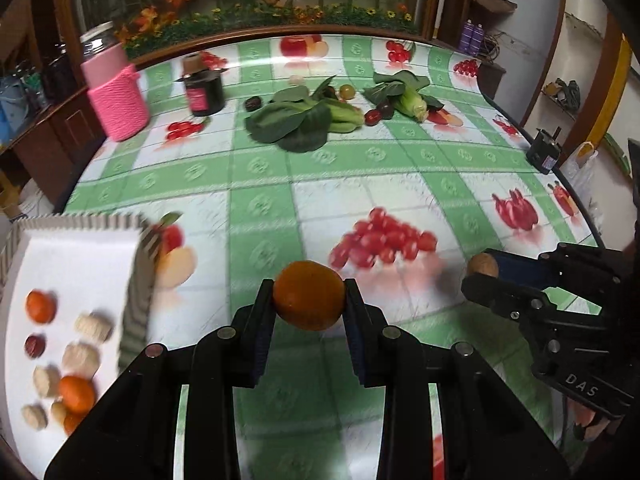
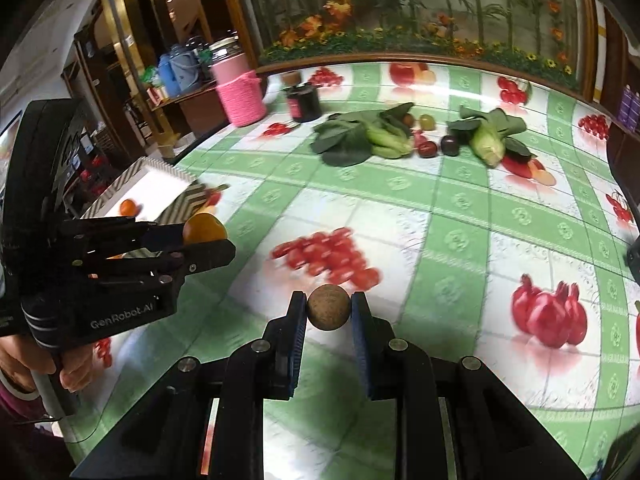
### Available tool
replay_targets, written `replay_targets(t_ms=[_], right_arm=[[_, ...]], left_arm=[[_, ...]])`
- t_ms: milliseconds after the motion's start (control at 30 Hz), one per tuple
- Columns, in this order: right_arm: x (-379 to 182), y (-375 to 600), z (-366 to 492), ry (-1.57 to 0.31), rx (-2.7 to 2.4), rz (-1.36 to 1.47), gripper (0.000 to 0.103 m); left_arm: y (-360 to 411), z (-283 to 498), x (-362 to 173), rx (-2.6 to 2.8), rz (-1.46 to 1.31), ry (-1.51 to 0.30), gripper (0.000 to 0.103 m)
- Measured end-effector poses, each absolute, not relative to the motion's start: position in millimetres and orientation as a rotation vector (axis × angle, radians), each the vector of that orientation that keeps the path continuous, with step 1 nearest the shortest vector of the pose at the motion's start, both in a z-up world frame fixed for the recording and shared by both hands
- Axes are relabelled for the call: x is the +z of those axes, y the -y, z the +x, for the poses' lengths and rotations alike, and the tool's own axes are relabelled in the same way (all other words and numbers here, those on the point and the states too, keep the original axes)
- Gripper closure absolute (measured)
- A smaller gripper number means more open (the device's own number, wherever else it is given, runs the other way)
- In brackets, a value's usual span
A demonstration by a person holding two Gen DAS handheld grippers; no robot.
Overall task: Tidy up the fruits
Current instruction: 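Carry the orange and the brown kiwi over the white tray with both tools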
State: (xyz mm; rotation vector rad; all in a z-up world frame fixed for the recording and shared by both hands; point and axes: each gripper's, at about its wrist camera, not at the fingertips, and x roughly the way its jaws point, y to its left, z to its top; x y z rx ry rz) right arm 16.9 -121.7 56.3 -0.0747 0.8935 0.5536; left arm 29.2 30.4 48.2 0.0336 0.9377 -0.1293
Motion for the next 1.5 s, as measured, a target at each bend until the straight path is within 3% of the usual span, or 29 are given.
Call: replay_targets(t_ms=[1500], right_arm=[[54, -45, -73, -0.914, 0.828, -0.239, 0.080]], left_arm=[[-177, -76, 55, 0.130, -0.037, -0.871, 0.073]])
